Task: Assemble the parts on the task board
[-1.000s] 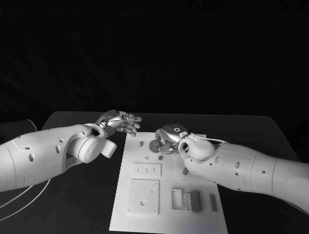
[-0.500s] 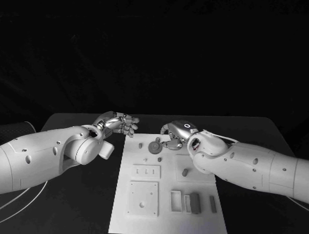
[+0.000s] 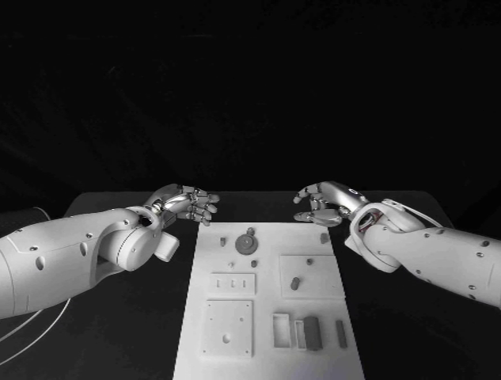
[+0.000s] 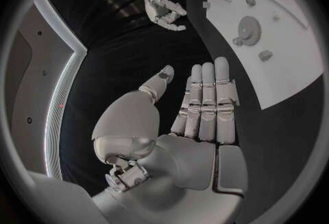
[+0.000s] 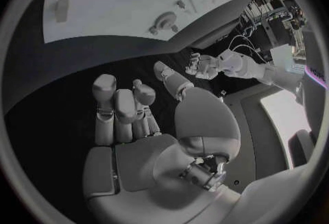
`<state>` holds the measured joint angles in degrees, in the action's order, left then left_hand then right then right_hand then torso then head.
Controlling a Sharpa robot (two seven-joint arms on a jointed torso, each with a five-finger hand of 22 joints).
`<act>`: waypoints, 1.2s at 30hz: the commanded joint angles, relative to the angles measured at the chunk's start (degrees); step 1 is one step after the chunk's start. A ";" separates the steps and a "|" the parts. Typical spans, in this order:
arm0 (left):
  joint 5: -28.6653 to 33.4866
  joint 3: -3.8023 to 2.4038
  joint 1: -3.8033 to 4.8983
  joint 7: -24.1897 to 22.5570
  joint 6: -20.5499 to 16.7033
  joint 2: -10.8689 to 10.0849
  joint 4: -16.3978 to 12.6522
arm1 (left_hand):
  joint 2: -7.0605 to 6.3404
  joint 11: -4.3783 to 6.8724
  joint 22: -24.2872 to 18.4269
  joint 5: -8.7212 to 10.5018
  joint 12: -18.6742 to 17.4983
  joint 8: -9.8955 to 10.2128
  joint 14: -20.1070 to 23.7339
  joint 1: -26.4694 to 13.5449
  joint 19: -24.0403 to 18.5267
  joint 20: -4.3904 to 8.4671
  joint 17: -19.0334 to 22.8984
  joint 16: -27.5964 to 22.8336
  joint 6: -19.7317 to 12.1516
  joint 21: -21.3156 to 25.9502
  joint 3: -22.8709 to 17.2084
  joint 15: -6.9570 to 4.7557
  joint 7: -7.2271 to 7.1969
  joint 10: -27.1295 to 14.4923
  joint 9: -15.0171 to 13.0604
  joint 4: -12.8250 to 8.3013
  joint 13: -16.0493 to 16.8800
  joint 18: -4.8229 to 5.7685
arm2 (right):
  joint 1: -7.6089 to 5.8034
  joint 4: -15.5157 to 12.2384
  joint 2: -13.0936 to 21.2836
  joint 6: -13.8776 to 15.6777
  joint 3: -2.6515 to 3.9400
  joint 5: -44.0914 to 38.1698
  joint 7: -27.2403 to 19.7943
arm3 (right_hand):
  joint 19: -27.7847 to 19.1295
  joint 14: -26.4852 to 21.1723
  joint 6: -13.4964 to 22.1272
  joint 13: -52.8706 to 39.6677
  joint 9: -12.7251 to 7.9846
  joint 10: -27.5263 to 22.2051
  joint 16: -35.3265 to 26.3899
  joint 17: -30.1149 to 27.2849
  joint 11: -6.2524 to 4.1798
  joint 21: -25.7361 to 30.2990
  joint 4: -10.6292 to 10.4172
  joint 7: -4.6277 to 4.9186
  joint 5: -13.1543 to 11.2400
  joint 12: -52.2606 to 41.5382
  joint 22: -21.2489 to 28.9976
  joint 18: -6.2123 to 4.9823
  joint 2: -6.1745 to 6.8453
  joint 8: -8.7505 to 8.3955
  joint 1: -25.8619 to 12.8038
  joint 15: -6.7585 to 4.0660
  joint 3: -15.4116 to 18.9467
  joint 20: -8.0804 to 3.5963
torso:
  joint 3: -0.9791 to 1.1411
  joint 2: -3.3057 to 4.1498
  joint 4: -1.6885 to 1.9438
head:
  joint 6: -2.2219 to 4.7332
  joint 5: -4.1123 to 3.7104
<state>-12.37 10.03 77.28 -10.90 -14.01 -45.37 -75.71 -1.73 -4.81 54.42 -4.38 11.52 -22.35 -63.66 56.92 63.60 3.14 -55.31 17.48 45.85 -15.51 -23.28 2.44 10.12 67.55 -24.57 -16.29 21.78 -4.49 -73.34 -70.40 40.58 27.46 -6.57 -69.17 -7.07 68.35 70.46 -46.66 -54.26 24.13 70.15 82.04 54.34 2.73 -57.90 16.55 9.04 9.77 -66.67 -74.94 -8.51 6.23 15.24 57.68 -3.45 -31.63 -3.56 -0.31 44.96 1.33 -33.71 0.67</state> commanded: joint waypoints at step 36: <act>-0.19 -0.01 0.02 -0.46 0.71 0.53 1.04 | -0.57 -0.34 0.16 -0.01 -0.39 0.41 -0.51 0.66 0.01 0.04 -0.19 -0.52 -0.07 0.29 -0.17 0.05 0.43 -0.22 -0.20 -0.15 0.22 -0.78 | 6.34 17.72 -1.16 -9.99 -0.90 2.61 -11.00 | -6.33 -6.59 5.10 -1.10 -0.89 -6.21 -0.38 0.50 -0.63 1.28 0.11 -0.46 0.63 0.68 -1.10 -6.49 2.74 -1.50 5.39 -0.40 2.97 2.61 | 0.56 -0.11 -0.89 | -0.68 -0.42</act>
<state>-12.40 10.06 77.25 -10.89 -13.91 -44.97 -74.59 -1.96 -4.81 54.51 -4.38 11.53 -22.13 -63.66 57.15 63.60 3.14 -55.43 17.26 45.85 -15.51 -23.28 2.44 10.11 67.55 -24.68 -16.28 21.93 -4.77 -67.17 -52.77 39.46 19.24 -7.46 -65.85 -17.27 62.42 64.14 -41.91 -55.32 23.26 64.48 81.39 54.76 2.05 -56.77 16.67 8.65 10.20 -65.84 -74.94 -11.67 9.12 13.92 62.69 -3.89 -28.95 -1.11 0.31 44.80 0.50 -34.45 0.23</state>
